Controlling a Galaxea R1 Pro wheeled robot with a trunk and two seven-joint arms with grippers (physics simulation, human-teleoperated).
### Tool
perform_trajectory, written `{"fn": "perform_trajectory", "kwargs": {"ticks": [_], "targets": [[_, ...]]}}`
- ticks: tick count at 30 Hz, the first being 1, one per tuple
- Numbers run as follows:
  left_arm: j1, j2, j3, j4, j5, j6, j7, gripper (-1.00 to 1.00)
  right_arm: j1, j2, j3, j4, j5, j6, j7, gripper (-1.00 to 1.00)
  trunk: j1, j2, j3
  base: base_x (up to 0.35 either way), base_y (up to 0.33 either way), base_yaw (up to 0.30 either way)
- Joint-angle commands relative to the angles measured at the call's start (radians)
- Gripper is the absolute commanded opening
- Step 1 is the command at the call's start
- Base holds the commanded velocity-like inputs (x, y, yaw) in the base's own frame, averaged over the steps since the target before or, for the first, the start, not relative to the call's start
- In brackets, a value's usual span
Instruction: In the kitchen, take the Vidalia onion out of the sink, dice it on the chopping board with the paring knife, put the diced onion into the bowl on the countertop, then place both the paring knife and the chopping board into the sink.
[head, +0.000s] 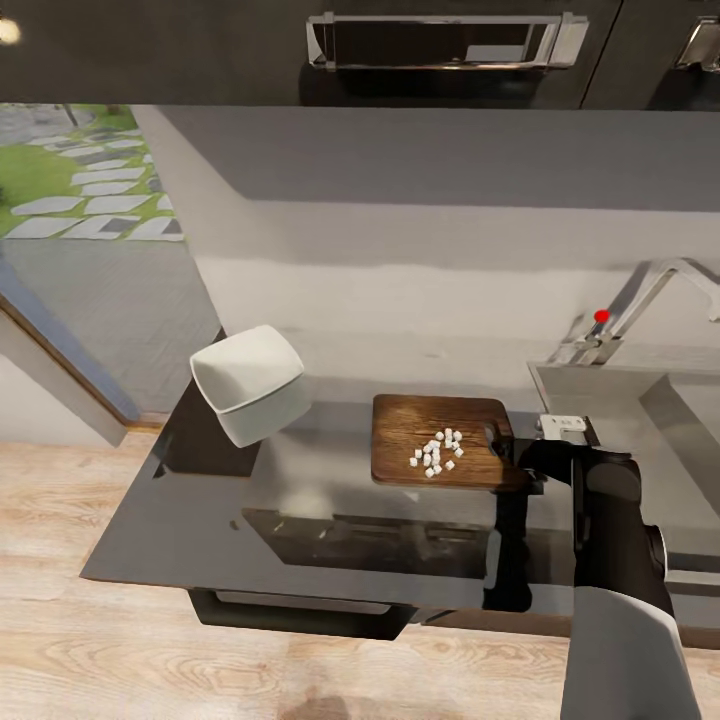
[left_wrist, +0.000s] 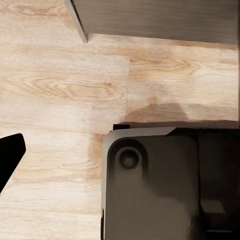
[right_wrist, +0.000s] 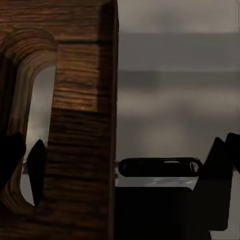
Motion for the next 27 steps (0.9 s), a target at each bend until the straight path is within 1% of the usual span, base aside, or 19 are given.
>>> {"fn": "perform_trajectory", "kwargs": {"ticks": [1,6,8,11,14,15,27], "targets": [[0.000,0.002,-0.006,-0.007,0.010,-0.002,0.004,1.00,-0.001,0.007,-0.002,0.003,0.011,0.008,0.010,1.00,0.001,-0.001,-0.002,0.000,0.000,0.000],[0.000,-0.001,-0.005,0.007,0.009,-0.003,0.004,1.00,-0.001,0.034,-0.003,0.000,0.056,-0.009,0.011,1.00,0.001,-0.001,-0.002,0.000,0.000,0.000],[0.000,-0.001,-0.005,0.008,0.009,-0.003,0.003,1.00,-0.001,0.034,-0.004,-0.001,0.067,-0.011,0.011,1.00,0.001,-0.001,-0.002,0.000,0.000,0.000],[0.000,0.000,-0.005,0.009,0.009,-0.003,0.003,1.00,-0.001,0.031,-0.006,-0.001,0.065,-0.012,0.011,1.00,0.001,-0.001,-0.002,0.000,0.000,0.000],[0.000,-0.001,-0.005,0.009,0.009,-0.003,0.003,1.00,-0.001,0.023,-0.006,0.000,0.048,-0.006,0.012,1.00,0.001,-0.001,-0.002,0.000,0.000,0.000],[0.000,0.000,-0.005,0.009,0.009,-0.003,0.004,1.00,-0.001,0.022,-0.006,0.000,0.042,-0.004,0.012,-1.00,0.001,-0.001,-0.002,0.000,0.000,0.000],[0.000,0.000,-0.005,0.009,0.009,-0.003,0.004,1.00,-0.001,0.020,-0.004,0.005,0.061,-0.016,0.011,-1.00,0.001,-0.001,-0.002,0.000,0.000,0.000]]}}
